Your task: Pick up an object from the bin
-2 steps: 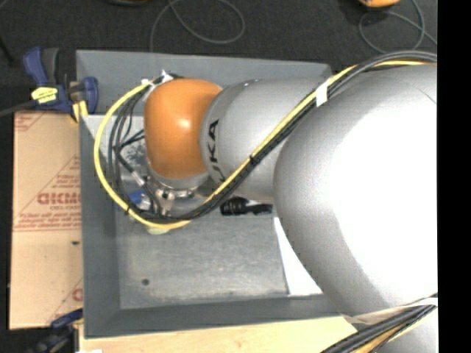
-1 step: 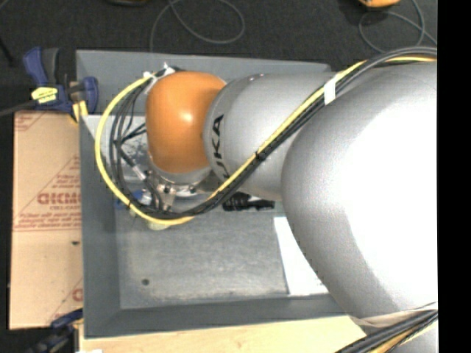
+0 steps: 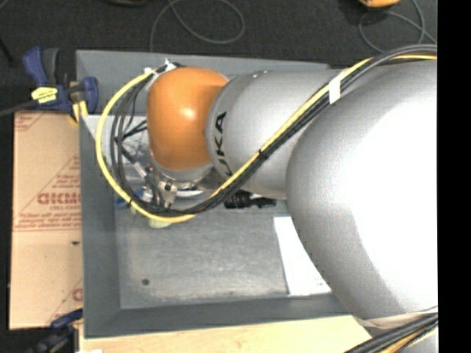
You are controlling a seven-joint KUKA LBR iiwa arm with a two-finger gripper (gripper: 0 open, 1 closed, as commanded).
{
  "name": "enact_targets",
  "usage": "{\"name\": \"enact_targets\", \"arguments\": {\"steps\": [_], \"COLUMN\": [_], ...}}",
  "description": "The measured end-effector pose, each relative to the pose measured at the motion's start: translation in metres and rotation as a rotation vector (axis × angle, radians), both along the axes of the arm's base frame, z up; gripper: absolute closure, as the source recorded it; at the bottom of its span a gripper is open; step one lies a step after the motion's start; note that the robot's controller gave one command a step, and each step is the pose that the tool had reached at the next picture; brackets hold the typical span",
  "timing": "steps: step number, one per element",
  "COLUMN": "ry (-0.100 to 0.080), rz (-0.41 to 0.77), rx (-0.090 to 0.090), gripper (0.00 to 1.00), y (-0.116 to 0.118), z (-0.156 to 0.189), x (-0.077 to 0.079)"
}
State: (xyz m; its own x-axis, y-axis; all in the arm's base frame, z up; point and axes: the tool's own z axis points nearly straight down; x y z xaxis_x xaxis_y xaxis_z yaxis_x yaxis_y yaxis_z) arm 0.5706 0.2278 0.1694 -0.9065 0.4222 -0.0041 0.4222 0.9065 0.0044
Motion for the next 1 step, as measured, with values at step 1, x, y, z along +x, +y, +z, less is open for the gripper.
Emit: {"name": "enact_targets", "arguments": {"steps": [1], "ry": [0.001], "rz": [0.0], "rx": [0.0], "gripper": [1.0], "y": [-0.0002], "z": [0.0058], "x": [0.0001]}}
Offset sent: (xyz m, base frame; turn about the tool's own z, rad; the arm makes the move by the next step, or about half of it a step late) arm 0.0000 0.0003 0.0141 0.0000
